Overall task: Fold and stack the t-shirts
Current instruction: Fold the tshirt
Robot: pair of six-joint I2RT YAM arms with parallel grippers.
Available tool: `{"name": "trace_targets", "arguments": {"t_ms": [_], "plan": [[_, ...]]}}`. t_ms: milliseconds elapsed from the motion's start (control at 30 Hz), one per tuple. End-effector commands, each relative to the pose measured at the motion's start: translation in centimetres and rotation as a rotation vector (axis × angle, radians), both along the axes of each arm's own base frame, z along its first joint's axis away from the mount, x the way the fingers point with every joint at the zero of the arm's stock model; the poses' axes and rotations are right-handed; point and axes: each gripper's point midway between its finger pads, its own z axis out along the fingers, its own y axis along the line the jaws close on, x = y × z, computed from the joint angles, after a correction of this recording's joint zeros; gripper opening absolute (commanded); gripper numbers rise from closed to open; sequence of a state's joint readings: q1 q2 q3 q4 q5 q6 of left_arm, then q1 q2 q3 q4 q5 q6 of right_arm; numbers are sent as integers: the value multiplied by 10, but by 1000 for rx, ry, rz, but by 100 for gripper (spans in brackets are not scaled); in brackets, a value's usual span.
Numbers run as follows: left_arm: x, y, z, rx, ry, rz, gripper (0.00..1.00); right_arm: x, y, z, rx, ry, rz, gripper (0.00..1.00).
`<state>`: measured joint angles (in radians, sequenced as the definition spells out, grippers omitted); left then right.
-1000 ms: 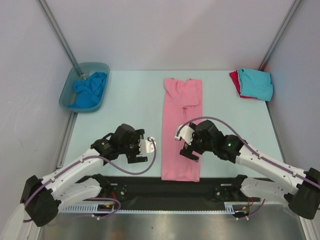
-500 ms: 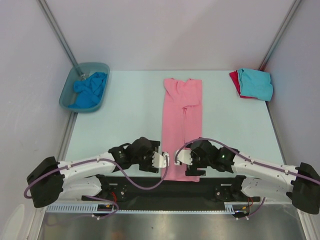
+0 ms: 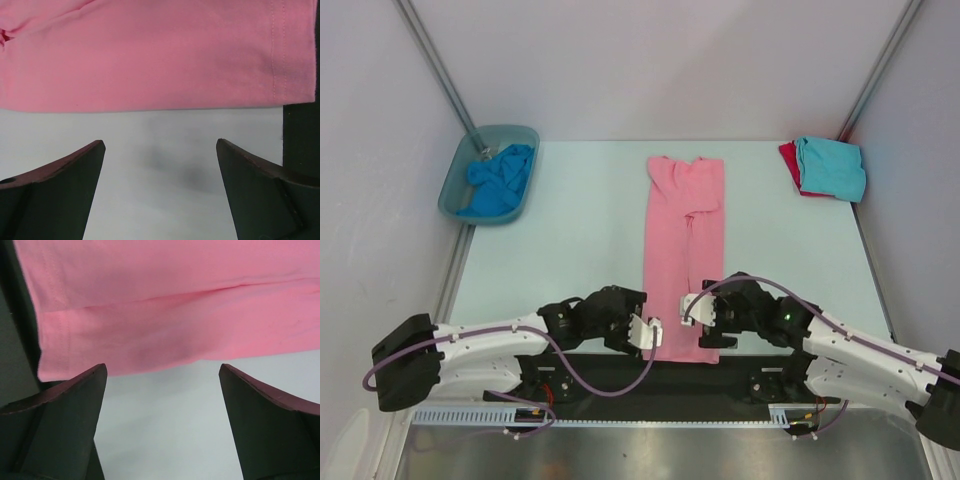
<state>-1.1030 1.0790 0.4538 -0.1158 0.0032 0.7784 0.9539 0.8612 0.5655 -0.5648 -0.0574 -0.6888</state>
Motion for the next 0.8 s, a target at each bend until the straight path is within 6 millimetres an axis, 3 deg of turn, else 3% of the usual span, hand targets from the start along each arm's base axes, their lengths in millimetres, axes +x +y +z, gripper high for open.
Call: {"name": "trace_targets", "arguments": {"t_ms": [0, 67, 167, 200, 300, 333, 367, 400, 533, 567, 633, 767], "plan": [[26, 4, 14, -43, -119, 117, 100, 35, -13, 5, -9, -178, -143, 100], [42, 6, 29, -98, -163, 177, 100, 51, -29, 12, -41, -249, -222, 100], [57, 16, 52, -155, -168, 280, 100, 69, -45, 36, -17, -289, -320, 100], [66, 22, 60, -179, -175, 322, 100, 74, -49, 52, -7, -304, -352, 100], [88, 49, 76, -140, -276, 462, 100, 84, -67, 72, -71, -299, -425, 100], [99, 56, 92, -165, -337, 522, 100, 89, -73, 76, -93, -310, -456, 100], [111, 76, 103, -143, -398, 601, 100, 96, -81, 80, -113, -324, -499, 100], [116, 87, 114, -140, -434, 640, 100, 105, -99, 86, -142, -343, -571, 100], [136, 136, 153, -51, -586, 854, 100, 123, -141, 116, -146, -407, -692, 100], [139, 153, 158, -23, -603, 914, 100, 124, -148, 123, -160, -429, -689, 100], [138, 166, 162, 37, -592, 944, 100, 127, -165, 134, -169, -449, -738, 100], [132, 175, 159, 103, -444, 941, 100, 118, -174, 136, -145, -417, -707, 100]]}}
